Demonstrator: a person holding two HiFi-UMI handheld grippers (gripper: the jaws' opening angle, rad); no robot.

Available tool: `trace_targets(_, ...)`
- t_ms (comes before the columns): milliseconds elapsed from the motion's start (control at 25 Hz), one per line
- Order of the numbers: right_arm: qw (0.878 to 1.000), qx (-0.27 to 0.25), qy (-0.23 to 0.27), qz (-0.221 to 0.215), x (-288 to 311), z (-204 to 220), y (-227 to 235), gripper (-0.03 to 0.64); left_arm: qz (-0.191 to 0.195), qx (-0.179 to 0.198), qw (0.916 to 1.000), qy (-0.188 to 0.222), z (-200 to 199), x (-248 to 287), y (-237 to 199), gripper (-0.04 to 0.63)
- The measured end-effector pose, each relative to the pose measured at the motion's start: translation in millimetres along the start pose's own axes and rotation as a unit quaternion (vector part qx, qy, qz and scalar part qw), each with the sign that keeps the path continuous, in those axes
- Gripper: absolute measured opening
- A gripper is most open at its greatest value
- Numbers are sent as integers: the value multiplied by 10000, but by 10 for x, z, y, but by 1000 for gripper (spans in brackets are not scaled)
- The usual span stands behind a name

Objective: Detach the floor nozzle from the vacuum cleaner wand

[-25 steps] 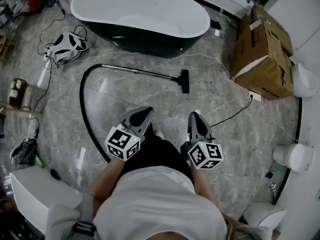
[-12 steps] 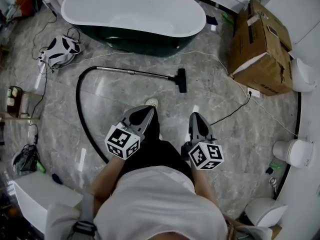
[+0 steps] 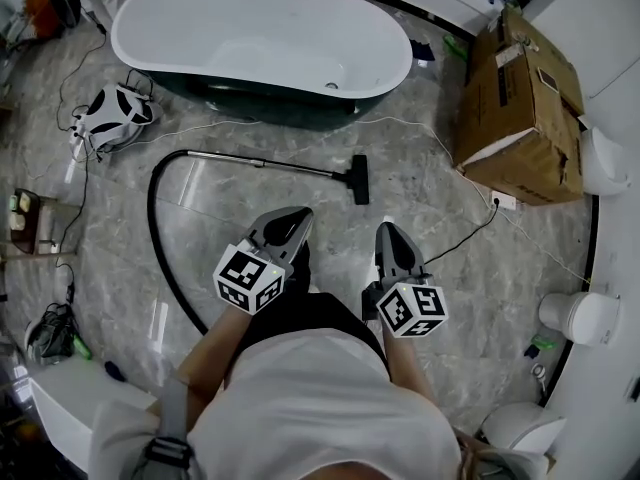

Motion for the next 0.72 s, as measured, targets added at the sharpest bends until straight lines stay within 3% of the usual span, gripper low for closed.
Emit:
trace_targets(560,9993,-46,192,306,883,-306,227,15,293,12,9996,-52,-312,776,-674,11)
trace_targets(720,9995,-152,200,199,1111,-294,257,15,443,65,9989,-141,-304,935,-840,11)
Point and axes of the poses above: the fingertips, and each gripper's own axes: x forward along the fingers, y to its right, z out of its underside, the point moved 2 cm from there along -x, backward along the fingers, and after that the axes turned 15 degrees about y, right-handed, at the moved point
